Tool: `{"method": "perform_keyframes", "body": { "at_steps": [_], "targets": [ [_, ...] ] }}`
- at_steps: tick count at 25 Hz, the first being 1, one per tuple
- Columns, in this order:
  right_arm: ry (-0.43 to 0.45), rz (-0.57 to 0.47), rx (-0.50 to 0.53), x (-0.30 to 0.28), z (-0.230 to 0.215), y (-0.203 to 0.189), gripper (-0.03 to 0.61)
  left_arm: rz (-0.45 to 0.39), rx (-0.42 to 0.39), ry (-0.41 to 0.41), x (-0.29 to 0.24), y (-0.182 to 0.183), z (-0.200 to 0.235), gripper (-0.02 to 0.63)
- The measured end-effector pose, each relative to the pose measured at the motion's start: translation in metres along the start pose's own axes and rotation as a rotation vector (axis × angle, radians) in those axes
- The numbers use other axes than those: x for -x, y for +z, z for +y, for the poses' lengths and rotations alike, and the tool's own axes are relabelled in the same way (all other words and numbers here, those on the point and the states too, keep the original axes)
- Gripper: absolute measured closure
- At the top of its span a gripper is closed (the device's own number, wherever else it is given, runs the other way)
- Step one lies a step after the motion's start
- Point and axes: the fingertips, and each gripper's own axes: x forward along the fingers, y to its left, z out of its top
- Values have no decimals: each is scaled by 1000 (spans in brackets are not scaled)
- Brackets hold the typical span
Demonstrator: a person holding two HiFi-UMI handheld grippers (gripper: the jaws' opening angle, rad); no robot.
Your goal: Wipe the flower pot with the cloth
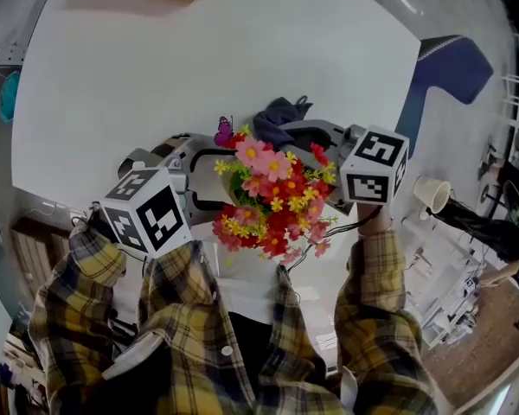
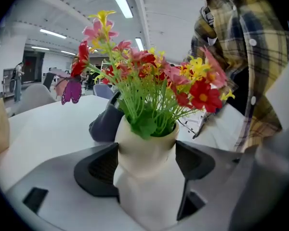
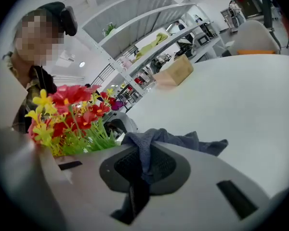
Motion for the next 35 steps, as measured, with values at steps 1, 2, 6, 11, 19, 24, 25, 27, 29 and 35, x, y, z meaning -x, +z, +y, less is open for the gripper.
{"method": "perform_keyframes", "body": {
  "at_steps": [1,2,6,11,19,24,25,27,29,35],
  "targets": [
    [17,10,6,-3,1,3,566,3,-12,-16,1,0,1,235],
    [31,20,11,-5,1,5,566,6,-23,-31,1,1,1,235],
    [86,46,29,-9,-2,10,566,20,-58,-86,-9,6,7,235],
    [152,91,47,-21,-4,9,566,42,-76,-134,-15,1,12,235],
    [123,34,59,-8,-1,7,566,19,-3,-83,-15,7,4,235],
    [33,-48,72,9,-7,25,566,-20,77,6,12,4,10,236],
    [14,-68,75,14,-7,29,566,-30,89,28,19,5,9,236],
    [-25,-114,79,29,-7,37,566,-73,118,76,32,14,9,236],
    [-66,-155,92,47,-3,45,566,-121,131,142,47,32,12,238],
    [-184,-309,154,100,20,74,566,-294,180,322,88,78,21,313]
  ]
}}
